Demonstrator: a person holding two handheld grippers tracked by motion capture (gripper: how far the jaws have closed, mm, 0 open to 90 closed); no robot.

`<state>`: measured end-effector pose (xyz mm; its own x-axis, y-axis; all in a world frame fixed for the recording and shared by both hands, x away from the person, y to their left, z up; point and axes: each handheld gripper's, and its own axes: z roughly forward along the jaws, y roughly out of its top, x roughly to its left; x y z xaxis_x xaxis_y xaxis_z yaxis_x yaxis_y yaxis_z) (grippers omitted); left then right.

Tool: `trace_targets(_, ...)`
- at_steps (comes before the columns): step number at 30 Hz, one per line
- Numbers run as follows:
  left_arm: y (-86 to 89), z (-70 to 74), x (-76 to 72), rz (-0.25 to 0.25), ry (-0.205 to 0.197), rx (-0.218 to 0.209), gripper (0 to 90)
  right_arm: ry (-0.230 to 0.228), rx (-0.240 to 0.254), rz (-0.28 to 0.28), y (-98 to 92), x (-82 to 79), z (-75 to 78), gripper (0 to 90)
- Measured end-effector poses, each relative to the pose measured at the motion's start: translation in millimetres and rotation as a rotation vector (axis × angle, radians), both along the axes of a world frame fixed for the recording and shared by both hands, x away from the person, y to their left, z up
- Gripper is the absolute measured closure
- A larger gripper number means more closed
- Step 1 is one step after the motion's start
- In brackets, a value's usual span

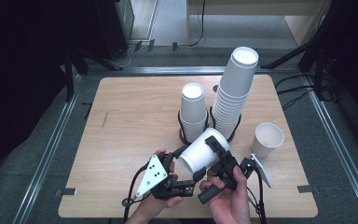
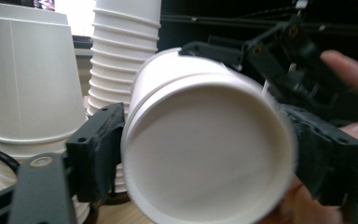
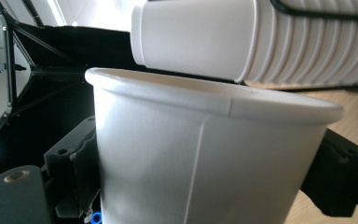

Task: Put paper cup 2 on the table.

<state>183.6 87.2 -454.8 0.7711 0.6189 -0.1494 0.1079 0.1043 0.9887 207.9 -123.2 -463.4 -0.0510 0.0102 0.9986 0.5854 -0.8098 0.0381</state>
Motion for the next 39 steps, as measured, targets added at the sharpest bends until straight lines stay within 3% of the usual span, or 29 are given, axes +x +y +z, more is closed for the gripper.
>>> trace_targets(4,3.1,4.0,1.4,-0.003,0.005,0.019,8.1,-0.023,-0.041,-0.032,-2.8,1.4,-0.7,13.6)
trace_targets(6,4.4,4.7,1.8,-0.007,0.008,0.025,5.9,-0.057,-0.071,-0.047,-3.5,1.3,-0.9,13.6)
trace_targets(11,6.3,5.1,4.3,-0.012,0.025,0.033,5.3,-0.104,-0.148,-0.079,-6.5,0.8,0.7,13.8)
trace_targets(14,7.5,4.7,5.7,-0.014,0.033,0.037,5.3,-0.151,-0.219,-0.103,-7.7,0.5,2.2,13.7)
trace_targets(18,9.0,4.7,7.1,-0.020,0.041,0.037,5.3,-0.239,-0.339,-0.133,-7.7,-0.8,4.3,13.7)
trace_targets(19,9.3,4.7,7.4,-0.021,0.042,0.037,5.3,-0.268,-0.390,-0.145,-7.3,-1.1,4.5,13.7)
trace_targets(24,11.6,4.6,8.5,-0.020,0.045,0.043,5.4,-0.343,-0.529,-0.177,-6.6,-1.8,5.6,13.7)
trace_targets(30,14.8,5.1,9.8,-0.014,0.047,0.044,5.8,-0.482,-0.806,-0.245,-3.7,0.2,8.0,13.6)
trace_targets(34,17.7,5.2,11.2,-0.007,0.048,0.044,5.9,-0.568,-0.963,-0.259,1.8,1.0,8.6,13.5)
trace_targets(39,22.2,5.9,12.2,0.002,0.050,0.041,5.9,-0.639,-1.098,-0.265,8.0,4.3,5.5,13.4)
